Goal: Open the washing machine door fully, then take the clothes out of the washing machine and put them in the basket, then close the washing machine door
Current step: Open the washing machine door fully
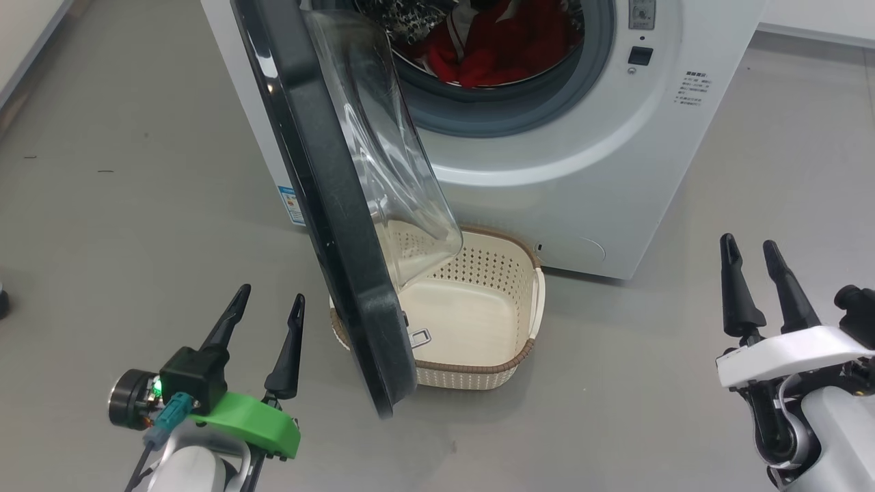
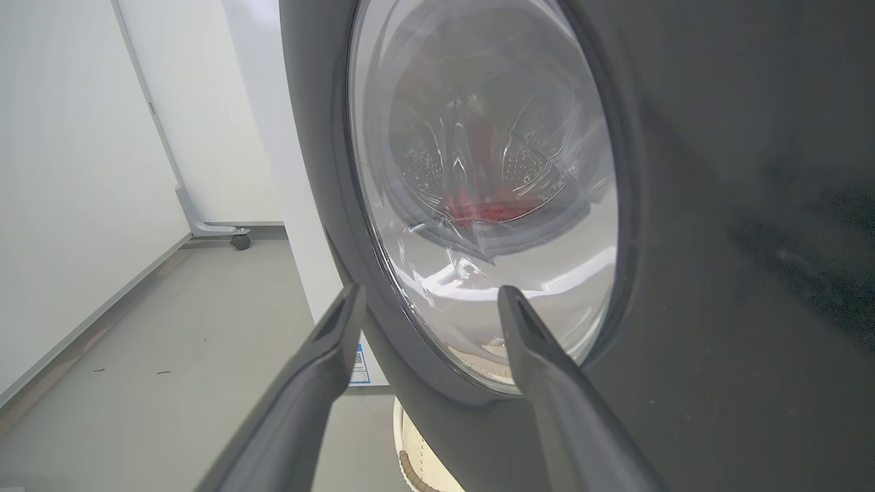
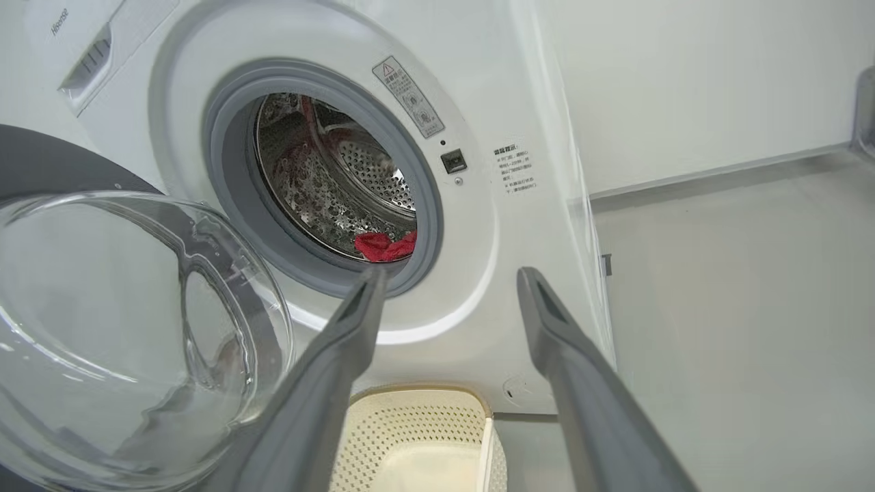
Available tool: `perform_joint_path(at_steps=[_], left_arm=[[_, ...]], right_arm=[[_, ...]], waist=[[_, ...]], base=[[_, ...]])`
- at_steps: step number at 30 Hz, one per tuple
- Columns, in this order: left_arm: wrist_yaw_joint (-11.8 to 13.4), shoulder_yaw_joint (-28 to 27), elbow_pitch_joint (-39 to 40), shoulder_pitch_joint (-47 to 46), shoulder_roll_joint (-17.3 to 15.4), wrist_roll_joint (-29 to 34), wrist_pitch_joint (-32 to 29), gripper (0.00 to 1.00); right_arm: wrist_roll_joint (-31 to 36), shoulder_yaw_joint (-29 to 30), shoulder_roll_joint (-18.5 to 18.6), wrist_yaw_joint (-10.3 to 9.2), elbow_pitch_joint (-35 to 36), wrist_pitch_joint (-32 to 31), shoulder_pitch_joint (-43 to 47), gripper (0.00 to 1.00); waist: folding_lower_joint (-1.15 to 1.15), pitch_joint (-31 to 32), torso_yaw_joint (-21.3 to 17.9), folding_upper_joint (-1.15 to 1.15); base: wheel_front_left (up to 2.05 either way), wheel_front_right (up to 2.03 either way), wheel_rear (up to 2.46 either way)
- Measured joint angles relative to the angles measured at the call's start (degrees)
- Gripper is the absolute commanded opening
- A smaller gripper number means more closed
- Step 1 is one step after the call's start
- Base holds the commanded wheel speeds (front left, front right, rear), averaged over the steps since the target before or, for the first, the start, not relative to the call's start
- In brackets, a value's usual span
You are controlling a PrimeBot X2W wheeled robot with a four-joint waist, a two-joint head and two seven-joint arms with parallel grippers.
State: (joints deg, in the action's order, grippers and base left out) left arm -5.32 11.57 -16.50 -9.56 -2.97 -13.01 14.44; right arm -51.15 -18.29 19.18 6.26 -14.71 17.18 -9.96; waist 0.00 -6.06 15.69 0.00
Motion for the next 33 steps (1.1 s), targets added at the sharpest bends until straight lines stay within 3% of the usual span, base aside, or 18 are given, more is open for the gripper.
perform_joint_path(at_steps=[8, 15, 21, 33], left_arm=[[0.0, 0.02, -0.09, 0.23, 0.01, 0.0, 0.0, 1.0], [0.0, -0.16, -0.08, 0.27, 0.01, 0.0, 0.0, 1.0], [-0.01, -0.3, -0.11, 0.35, 0.01, 0.0, 0.0, 1.0], [-0.01, -0.54, -0.3, 0.39, 0.01, 0.0, 0.0, 1.0]], right_arm=[[15.97, -0.82, 1.35, -5.95, 0.42, -1.81, -0.04, 1.0], [23.76, 2.48, -2.37, -9.39, 4.21, -2.23, 0.26, 1.0], [25.21, 3.32, -6.47, -9.96, 4.01, -2.24, 3.78, 1.0], [29.62, 4.74, -9.43, -10.49, 2.42, -2.24, 5.54, 1.0]], waist=[[0.0, 0.18, -0.1, 0.0], [0.0, 0.1, -0.21, 0.0], [0.0, 0.12, -0.45, 0.0], [0.0, 0.14, -1.06, 0.0]], base=[[0.0, 0.0, 0.0], [0.0, 0.0, 0.0], [0.0, 0.0, 0.0], [0.0, 0.0, 0.0]])
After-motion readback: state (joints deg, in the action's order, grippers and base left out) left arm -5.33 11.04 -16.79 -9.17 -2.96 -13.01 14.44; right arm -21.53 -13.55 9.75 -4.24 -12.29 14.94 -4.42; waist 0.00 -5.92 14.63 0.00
